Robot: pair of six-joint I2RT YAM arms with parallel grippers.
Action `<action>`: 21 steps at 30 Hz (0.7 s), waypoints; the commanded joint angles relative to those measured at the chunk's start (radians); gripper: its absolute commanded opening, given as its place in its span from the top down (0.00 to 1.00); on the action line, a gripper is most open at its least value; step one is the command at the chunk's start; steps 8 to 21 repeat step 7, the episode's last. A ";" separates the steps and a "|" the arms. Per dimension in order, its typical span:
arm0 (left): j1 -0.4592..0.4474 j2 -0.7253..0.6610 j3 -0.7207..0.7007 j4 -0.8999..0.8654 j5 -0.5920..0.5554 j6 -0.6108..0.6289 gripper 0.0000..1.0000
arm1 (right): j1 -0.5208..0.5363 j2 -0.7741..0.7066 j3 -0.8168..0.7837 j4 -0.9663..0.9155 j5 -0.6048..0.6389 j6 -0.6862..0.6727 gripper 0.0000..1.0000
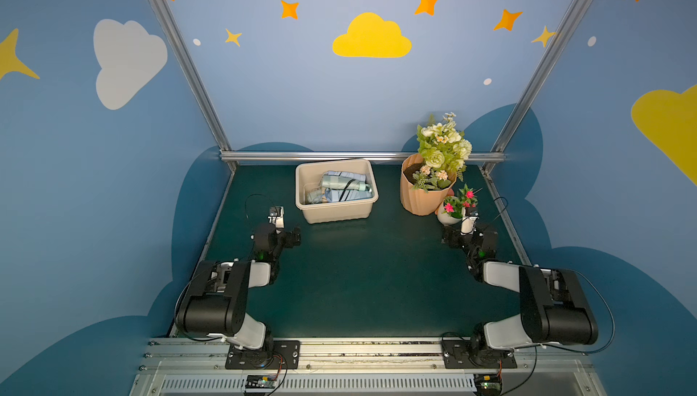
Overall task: Put the umbrella into the storage box
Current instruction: Reset both arms
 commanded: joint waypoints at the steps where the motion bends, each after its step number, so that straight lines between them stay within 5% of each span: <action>1: 0.014 0.012 0.018 -0.014 0.021 0.006 0.00 | -0.001 -0.002 0.026 -0.022 0.013 0.001 0.02; 21: 0.029 0.004 0.011 -0.009 0.054 0.004 0.00 | 0.003 -0.001 0.028 -0.029 0.021 -0.001 0.02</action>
